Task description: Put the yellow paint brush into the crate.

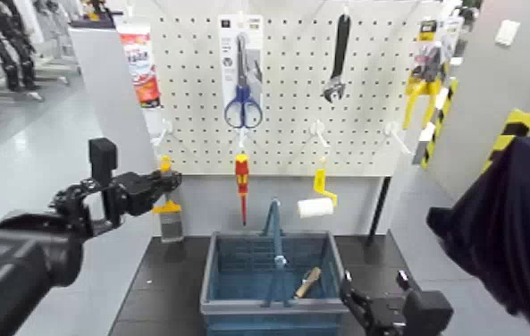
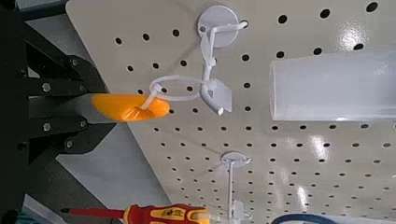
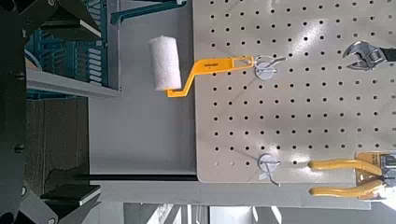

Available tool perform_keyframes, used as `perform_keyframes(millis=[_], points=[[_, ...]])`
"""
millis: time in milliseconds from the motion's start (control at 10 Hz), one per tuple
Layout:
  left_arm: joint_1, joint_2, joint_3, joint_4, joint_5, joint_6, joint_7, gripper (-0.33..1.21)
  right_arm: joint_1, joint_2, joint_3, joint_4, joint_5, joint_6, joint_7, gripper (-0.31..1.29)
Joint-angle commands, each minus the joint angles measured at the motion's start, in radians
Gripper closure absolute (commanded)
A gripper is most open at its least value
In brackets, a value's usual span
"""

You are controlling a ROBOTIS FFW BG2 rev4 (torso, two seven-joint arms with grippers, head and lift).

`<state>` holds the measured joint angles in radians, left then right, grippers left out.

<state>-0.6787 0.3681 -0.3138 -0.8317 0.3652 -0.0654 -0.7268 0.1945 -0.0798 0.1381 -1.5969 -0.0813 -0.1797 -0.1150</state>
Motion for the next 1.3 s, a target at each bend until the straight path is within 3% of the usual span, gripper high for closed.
perform_keyframes(millis=[100, 400, 900, 1300], points=[[0.024, 0.0, 0.004, -0.067, 0.0, 0.013, 0.0, 1.17, 0.002, 0.0, -0.002, 0.0, 0.002, 0.0, 0.0, 0.15], [0.084, 0.003, 0.055, -0.195, -0.046, 0.101, 0.009, 1.17, 0.003, 0.002, -0.002, 0.0, 0.003, 0.002, -0.002, 0.15], [0.232, 0.008, 0.208, -0.468, -0.094, 0.231, 0.058, 1.17, 0.002, 0.002, 0.0, 0.003, 0.006, 0.006, -0.003, 0.15], [0.289, 0.003, 0.242, -0.586, -0.081, 0.288, 0.083, 1.17, -0.001, 0.0, 0.005, 0.003, 0.011, 0.011, -0.003, 0.15]])
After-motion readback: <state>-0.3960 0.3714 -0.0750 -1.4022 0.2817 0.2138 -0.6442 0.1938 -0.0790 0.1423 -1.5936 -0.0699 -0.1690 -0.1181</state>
